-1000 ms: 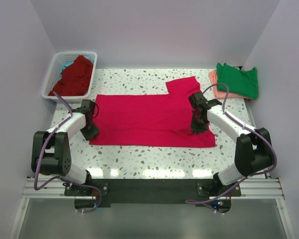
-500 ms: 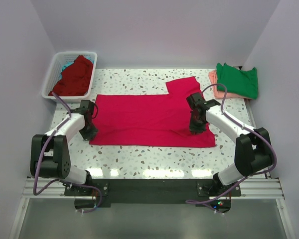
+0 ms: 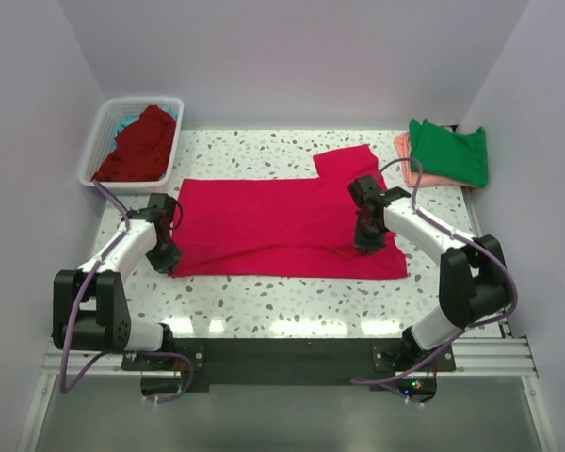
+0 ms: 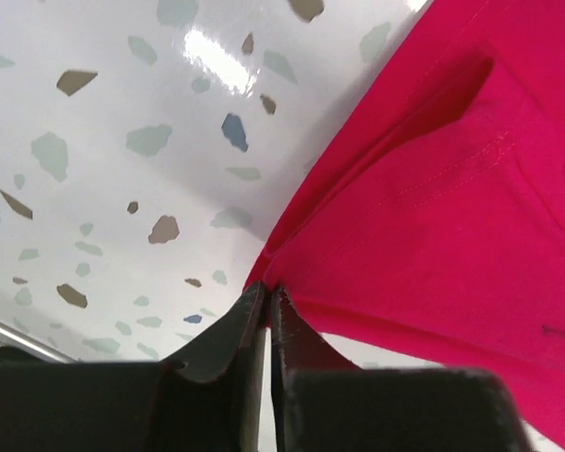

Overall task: Fold and stack the t-shirts
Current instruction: Fold the tshirt

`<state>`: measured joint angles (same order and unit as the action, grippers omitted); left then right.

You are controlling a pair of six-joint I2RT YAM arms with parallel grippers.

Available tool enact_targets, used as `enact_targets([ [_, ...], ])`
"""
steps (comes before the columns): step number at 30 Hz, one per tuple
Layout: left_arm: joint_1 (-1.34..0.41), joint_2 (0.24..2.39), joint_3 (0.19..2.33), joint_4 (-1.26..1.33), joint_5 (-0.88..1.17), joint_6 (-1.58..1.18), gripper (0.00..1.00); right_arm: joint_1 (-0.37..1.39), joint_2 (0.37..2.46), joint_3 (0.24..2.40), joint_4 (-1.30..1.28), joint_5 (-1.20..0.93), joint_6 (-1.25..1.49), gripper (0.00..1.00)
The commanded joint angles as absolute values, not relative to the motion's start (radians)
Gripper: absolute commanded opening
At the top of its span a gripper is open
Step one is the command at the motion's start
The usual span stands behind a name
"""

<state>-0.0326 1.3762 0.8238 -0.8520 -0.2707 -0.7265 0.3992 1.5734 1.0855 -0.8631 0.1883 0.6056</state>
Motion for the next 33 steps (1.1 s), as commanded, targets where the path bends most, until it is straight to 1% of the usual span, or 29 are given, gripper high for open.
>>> enact_targets([
  [1, -0.021, 1.394, 0.825, -0.913, -0.261, -0.756, 0.16, 0.403, 1.588, 1.138, -0.848, 0.184, 0.601, 0.14],
  [2, -0.023, 1.411, 0.834, -0.922, -0.268, -0.768, 0.2, 0.405, 1.589, 1.141, -0.848, 0.189, 0.598, 0.14],
  [9, -0.023, 1.444, 0.862, -0.894, -0.279, -0.781, 0.28, 0.405, 1.592, 1.149, -0.85, 0.192, 0.592, 0.14],
  [15, -0.023, 1.414, 0.934, -0.877, -0.319, -0.761, 0.29, 0.403, 1.585, 1.147, -0.854, 0.201, 0.591, 0.14],
  [21, -0.023, 1.377, 0.976, -0.805, -0.252, -0.73, 0.29, 0.419, 1.588, 1.126, -0.853, 0.175, 0.58, 0.14],
  [27, -0.023, 1.445, 0.994, -0.735, -0.17, -0.726, 0.29, 0.463, 1.606, 1.12, -0.844, 0.172, 0.583, 0.14],
  [33, -0.023, 1.532, 0.989, -0.631, -0.175, -0.695, 0.29, 0.499, 1.628, 1.126, -0.833, 0.163, 0.595, 0.14],
])
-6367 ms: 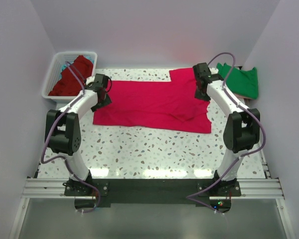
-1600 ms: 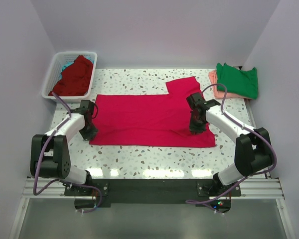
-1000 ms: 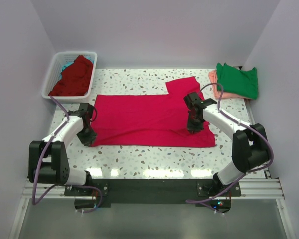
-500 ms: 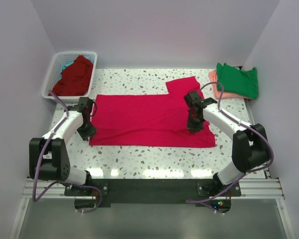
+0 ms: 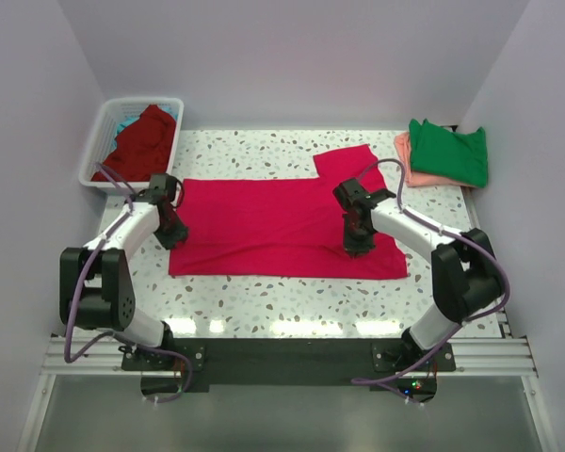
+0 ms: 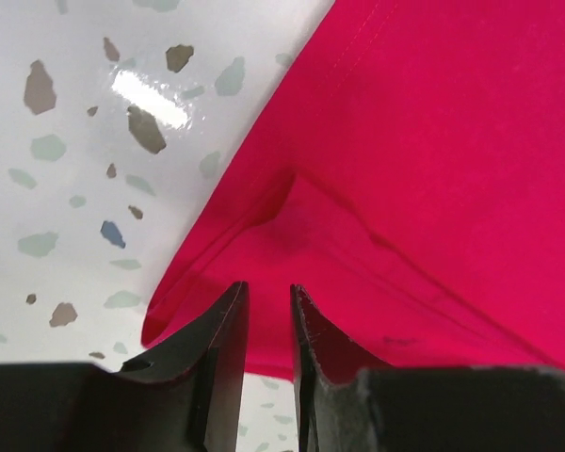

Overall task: Fold and stack the t-shirts
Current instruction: Fold the tshirt

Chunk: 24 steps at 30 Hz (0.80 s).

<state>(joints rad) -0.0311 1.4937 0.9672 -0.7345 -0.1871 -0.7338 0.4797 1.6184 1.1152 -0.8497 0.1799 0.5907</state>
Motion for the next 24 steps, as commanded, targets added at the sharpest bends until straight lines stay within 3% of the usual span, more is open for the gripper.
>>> enact_targets([
  [1, -0.023, 1.552, 0.994, -0.612, -0.187, -0.69, 0.3, 0.5, 1.629, 1.126, -0.833, 0.163, 0.597, 0.15],
  [16, -0.023, 1.65, 1.028, -0.554, -0.253, -0.652, 0.41, 0.506, 1.651, 1.15, -0.847, 0.169, 0.604, 0.14],
  [24, -0.023, 1.66, 1.034, -0.566, -0.267, -0.657, 0.07, 0.506, 1.658, 1.167, -0.854, 0.173, 0.601, 0.13],
])
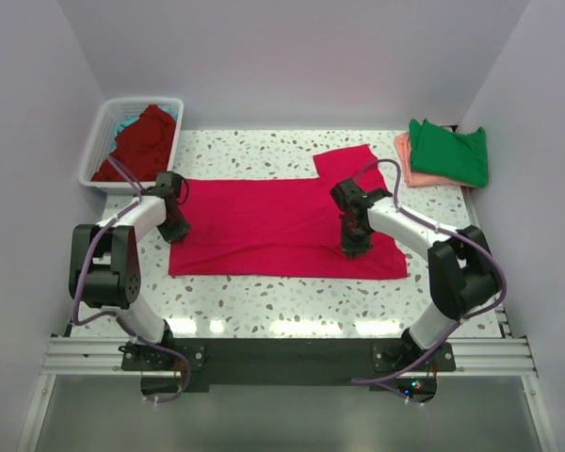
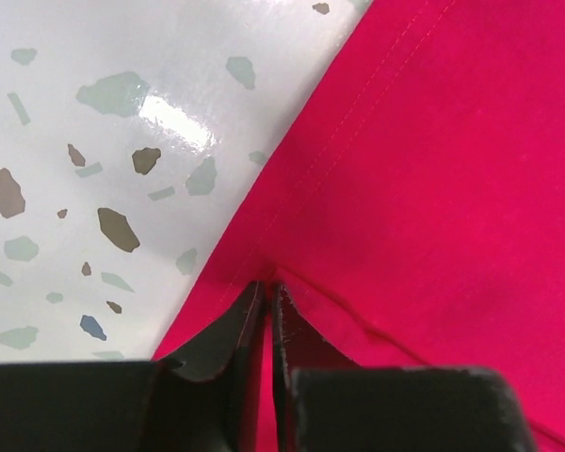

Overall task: Fold and stack the t-shirts
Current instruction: Fold the tshirt

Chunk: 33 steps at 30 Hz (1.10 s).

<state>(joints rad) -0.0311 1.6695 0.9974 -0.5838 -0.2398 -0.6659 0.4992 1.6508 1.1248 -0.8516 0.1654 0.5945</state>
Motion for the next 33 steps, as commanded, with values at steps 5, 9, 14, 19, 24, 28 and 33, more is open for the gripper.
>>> enact_targets([
  [5, -0.023, 1.652, 1.037, -0.583, -0.271, -0.663, 0.0, 0.508, 1.664, 1.172, -0.85, 0.172, 0.595, 0.14],
  [9, -0.023, 1.615, 1.043, -0.607, -0.285, -0.673, 0.0, 0.508, 1.658, 1.166, -0.847, 0.17, 0.594, 0.13],
  [14, -0.023, 1.539, 1.032, -0.655, -0.29, -0.689, 0.0, 0.509, 1.66, 1.16, -0.83, 0.153, 0.584, 0.13],
  [19, -0.023, 1.427, 1.019, -0.724, -0.285, -0.712, 0.0, 0.511, 1.661, 1.16, -0.818, 0.146, 0.566, 0.13],
  [24, -0.025, 1.313, 1.009, -0.805, -0.288, -0.741, 0.0, 0.511, 1.666, 1.164, -0.811, 0.141, 0.539, 0.13],
  [28, -0.026, 1.232, 0.983, -0.865, -0.298, -0.761, 0.0, 0.509, 1.672, 1.167, -0.805, 0.132, 0.523, 0.13],
  [33, -0.038, 1.184, 0.963, -0.942, -0.324, -0.822, 0.0, 0.511, 1.677, 1.173, -0.802, 0.127, 0.505, 0.13],
])
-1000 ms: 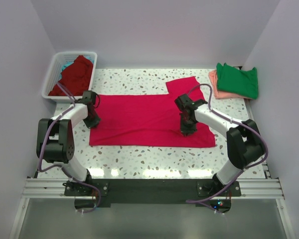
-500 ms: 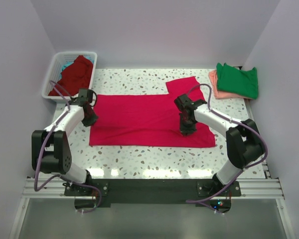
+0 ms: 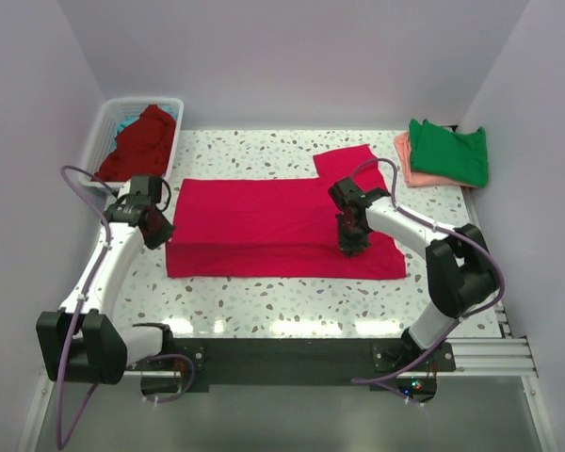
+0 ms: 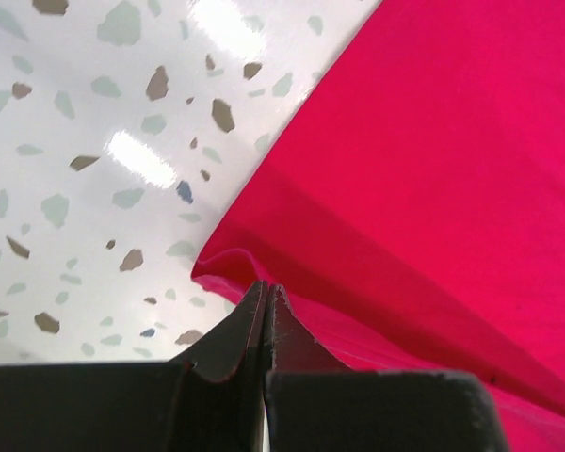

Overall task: Fold and stack the t-shirts
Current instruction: Fold the tshirt

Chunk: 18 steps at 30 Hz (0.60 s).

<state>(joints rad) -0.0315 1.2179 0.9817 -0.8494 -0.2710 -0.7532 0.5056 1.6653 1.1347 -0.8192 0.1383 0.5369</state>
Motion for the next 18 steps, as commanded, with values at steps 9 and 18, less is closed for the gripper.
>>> enact_targets([
  [9, -0.052, 1.355, 0.946, -0.818, -0.362, -0.864, 0.0, 0.511, 1.68, 1.18, -0.81, 0.135, 0.499, 0.13],
  [18, -0.055, 1.664, 1.092, -0.735, -0.446, -0.839, 0.0, 0.509, 1.664, 1.195, -0.828, 0.155, 0.511, 0.12],
])
